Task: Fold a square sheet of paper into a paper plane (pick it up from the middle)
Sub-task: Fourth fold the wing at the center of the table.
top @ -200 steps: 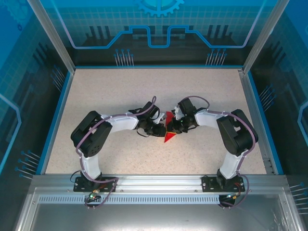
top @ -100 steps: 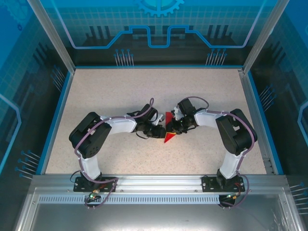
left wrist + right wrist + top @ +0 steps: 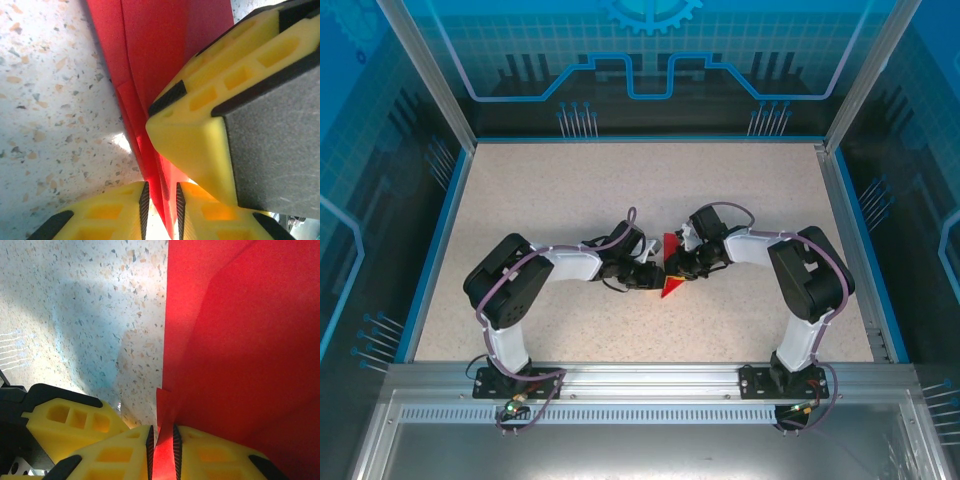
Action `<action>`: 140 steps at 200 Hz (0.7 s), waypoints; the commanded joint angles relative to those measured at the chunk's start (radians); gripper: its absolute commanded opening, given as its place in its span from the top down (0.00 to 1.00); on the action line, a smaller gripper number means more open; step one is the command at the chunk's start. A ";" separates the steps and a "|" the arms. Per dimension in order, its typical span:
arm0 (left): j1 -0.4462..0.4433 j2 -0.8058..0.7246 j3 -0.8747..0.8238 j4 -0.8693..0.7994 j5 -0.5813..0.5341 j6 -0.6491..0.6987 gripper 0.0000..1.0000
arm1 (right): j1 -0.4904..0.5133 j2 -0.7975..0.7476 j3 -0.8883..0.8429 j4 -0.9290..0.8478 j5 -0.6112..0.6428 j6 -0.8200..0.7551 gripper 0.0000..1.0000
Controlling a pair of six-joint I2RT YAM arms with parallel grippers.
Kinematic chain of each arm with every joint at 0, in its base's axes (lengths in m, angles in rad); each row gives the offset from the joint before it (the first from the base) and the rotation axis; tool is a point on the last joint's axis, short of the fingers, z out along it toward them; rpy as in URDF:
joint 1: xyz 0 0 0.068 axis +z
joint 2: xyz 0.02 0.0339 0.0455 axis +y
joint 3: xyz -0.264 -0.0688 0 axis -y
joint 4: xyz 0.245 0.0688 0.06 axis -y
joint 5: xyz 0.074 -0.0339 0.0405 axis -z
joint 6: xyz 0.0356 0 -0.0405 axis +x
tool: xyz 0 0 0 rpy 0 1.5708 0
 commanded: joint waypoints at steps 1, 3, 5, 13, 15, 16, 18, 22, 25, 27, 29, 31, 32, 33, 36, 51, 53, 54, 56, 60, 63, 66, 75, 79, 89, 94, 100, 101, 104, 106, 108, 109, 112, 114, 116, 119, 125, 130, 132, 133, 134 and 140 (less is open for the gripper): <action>-0.008 0.019 -0.007 0.040 0.033 -0.016 0.78 | 0.001 -0.003 -0.019 -0.010 -0.027 0.009 0.80; -0.007 0.020 -0.007 0.040 0.033 -0.016 0.79 | 0.000 -0.003 -0.020 -0.009 -0.027 0.009 0.80; -0.008 0.021 -0.006 0.039 0.032 -0.015 0.80 | 0.001 -0.002 -0.021 -0.008 -0.028 0.009 0.80; -0.010 0.025 -0.005 0.037 0.031 -0.014 0.82 | -0.001 -0.004 -0.023 -0.005 -0.029 0.011 0.80; -0.010 0.026 -0.004 0.036 0.030 -0.014 0.82 | -0.001 -0.004 -0.024 -0.003 -0.030 0.011 0.80; -0.010 0.027 -0.004 0.035 0.030 -0.014 0.82 | 0.000 -0.004 -0.024 -0.003 -0.030 0.011 0.80; -0.011 0.028 -0.003 0.034 0.028 -0.013 0.83 | 0.000 -0.004 -0.025 -0.002 -0.031 0.012 0.80; -0.012 0.031 -0.003 0.031 0.028 -0.013 0.83 | 0.000 -0.004 -0.026 -0.002 -0.031 0.013 0.80; -0.013 0.032 -0.002 0.028 0.027 -0.012 0.84 | -0.001 -0.005 -0.027 -0.001 -0.031 0.012 0.80; -0.013 0.032 -0.001 0.026 0.026 -0.011 0.84 | -0.001 -0.005 -0.027 -0.001 -0.032 0.014 0.80; -0.013 0.033 0.001 0.024 0.024 -0.010 0.84 | -0.002 -0.005 -0.028 0.001 -0.032 0.014 0.80; -0.013 0.034 0.002 0.021 0.024 -0.009 0.85 | -0.002 -0.005 -0.028 0.001 -0.034 0.015 0.80; -0.014 0.034 0.002 0.021 0.023 -0.008 0.85 | -0.003 -0.005 -0.029 0.002 -0.034 0.015 0.80; -0.014 0.036 0.002 0.019 0.023 -0.007 0.85 | -0.002 -0.005 -0.030 0.003 -0.035 0.015 0.80; -0.015 0.036 0.002 0.017 0.021 -0.005 0.85 | -0.003 -0.007 -0.032 0.005 -0.037 0.017 0.80; -0.017 0.040 0.005 0.014 0.018 -0.003 0.88 | -0.005 -0.006 -0.037 0.013 -0.043 0.021 0.80; -0.017 0.041 0.005 0.015 0.017 -0.001 0.89 | -0.005 -0.006 -0.037 0.014 -0.043 0.021 0.80; -0.017 0.042 0.005 0.015 0.017 -0.001 0.89 | -0.005 -0.007 -0.037 0.015 -0.043 0.021 0.80; -0.017 0.043 0.007 0.013 0.017 -0.001 0.89 | -0.006 -0.007 -0.037 0.014 -0.043 0.021 0.80; -0.018 0.044 0.007 0.011 0.016 0.000 0.90 | -0.006 -0.009 -0.037 0.015 -0.043 0.021 0.80; -0.018 0.045 0.008 0.009 0.014 -0.001 0.91 | -0.007 -0.009 -0.037 0.014 -0.043 0.020 0.80; -0.017 0.046 0.009 0.006 0.013 0.001 0.92 | -0.007 -0.010 -0.036 0.013 -0.043 0.020 0.80; -0.019 0.048 0.013 -0.001 0.011 0.007 0.93 | -0.008 -0.011 -0.038 0.015 -0.045 0.020 0.80; -0.019 0.049 0.012 -0.005 0.010 0.009 0.94 | -0.008 -0.013 -0.037 0.015 -0.046 0.020 0.80; -0.020 0.050 0.013 -0.012 0.007 0.015 0.95 | -0.011 -0.019 -0.037 0.013 -0.043 0.020 0.80; -0.020 0.051 0.015 -0.016 0.006 0.016 0.95 | -0.012 -0.023 -0.034 0.011 -0.043 0.020 0.80; -0.019 0.051 0.015 -0.020 0.005 0.020 0.95 | -0.015 -0.027 -0.033 0.007 -0.042 0.018 0.79; -0.019 0.051 0.015 -0.020 0.004 0.021 0.95 | -0.015 -0.027 -0.032 0.007 -0.041 0.018 0.79; -0.019 0.052 0.016 -0.018 0.005 0.022 0.96 | -0.017 -0.031 -0.032 0.007 -0.041 0.020 0.79; -0.019 0.052 0.016 -0.020 0.005 0.022 0.96 | -0.017 -0.033 -0.032 0.007 -0.041 0.019 0.78; -0.019 0.054 0.016 -0.020 0.005 0.022 0.96 | -0.018 -0.034 -0.031 0.006 -0.040 0.020 0.78; -0.020 0.054 0.016 -0.021 0.005 0.022 0.96 | -0.018 -0.035 -0.031 0.006 -0.040 0.020 0.78; -0.020 0.054 0.016 -0.022 0.005 0.023 0.96 | -0.020 -0.039 -0.031 0.006 -0.040 0.020 0.78; -0.019 0.055 0.017 -0.021 0.005 0.024 0.96 | -0.021 -0.041 -0.030 0.006 -0.040 0.020 0.77; -0.019 0.055 0.018 -0.022 0.005 0.024 0.96 | -0.022 -0.043 -0.029 0.006 -0.041 0.021 0.77; -0.019 0.057 0.018 -0.023 0.005 0.025 0.96 | -0.023 -0.046 -0.027 0.003 -0.042 0.021 0.77; -0.020 0.059 0.018 -0.024 0.005 0.028 0.96 | -0.026 -0.052 -0.024 0.000 -0.040 0.020 0.75; -0.020 0.060 0.018 -0.027 0.003 0.029 0.96 | -0.029 -0.059 -0.021 -0.005 -0.039 0.019 0.74; -0.019 0.061 0.018 -0.026 0.003 0.030 0.96 | -0.031 -0.059 -0.019 -0.008 -0.040 0.018 0.74; -0.020 0.061 0.018 -0.027 0.003 0.031 0.96 | -0.032 -0.060 -0.018 -0.009 -0.040 0.017 0.74; -0.020 0.062 0.018 -0.027 0.003 0.031 0.97 | -0.032 -0.062 -0.017 -0.010 -0.039 0.016 0.74; -0.020 0.063 0.018 -0.029 0.002 0.033 0.96 | -0.037 -0.068 -0.013 -0.018 -0.038 0.013 0.73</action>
